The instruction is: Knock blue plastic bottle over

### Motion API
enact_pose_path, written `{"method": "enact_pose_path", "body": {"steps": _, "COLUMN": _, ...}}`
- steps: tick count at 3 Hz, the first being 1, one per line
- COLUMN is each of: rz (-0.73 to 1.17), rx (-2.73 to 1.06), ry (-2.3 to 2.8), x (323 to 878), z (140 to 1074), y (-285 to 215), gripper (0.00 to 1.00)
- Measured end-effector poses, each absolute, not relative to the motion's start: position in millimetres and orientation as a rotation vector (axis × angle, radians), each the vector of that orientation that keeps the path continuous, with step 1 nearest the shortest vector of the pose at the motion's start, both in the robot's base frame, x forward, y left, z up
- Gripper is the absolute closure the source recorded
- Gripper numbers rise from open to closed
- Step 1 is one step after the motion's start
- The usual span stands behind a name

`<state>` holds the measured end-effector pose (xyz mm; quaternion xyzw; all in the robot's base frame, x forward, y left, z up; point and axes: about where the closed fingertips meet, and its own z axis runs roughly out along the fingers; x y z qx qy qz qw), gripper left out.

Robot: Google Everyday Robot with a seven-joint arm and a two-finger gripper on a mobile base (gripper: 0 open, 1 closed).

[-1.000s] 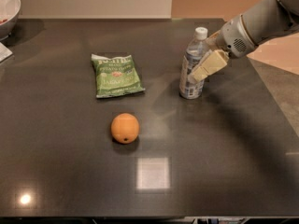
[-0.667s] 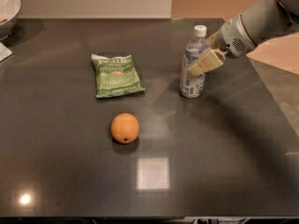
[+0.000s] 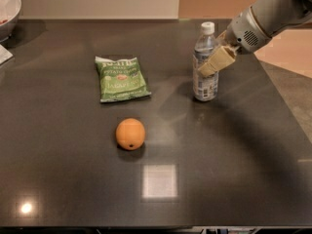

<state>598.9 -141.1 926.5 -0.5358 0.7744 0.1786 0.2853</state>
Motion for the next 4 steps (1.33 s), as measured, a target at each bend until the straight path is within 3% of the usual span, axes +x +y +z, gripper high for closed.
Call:
{"method": "enact_pose_path", "body": {"steps": 1, "rz": 0.404, "rx": -1.518, "ry": 2.126, "x": 590.3, "z": 936.6, "y": -143.6, "gripper": 1.00}}
{"method": "enact_pose_path", "body": {"steps": 4, "rz": 0.187, "rx": -1.871, "ry": 2.259, "x": 545.1, "z": 926.4, "y": -144.1, "gripper": 1.00}}
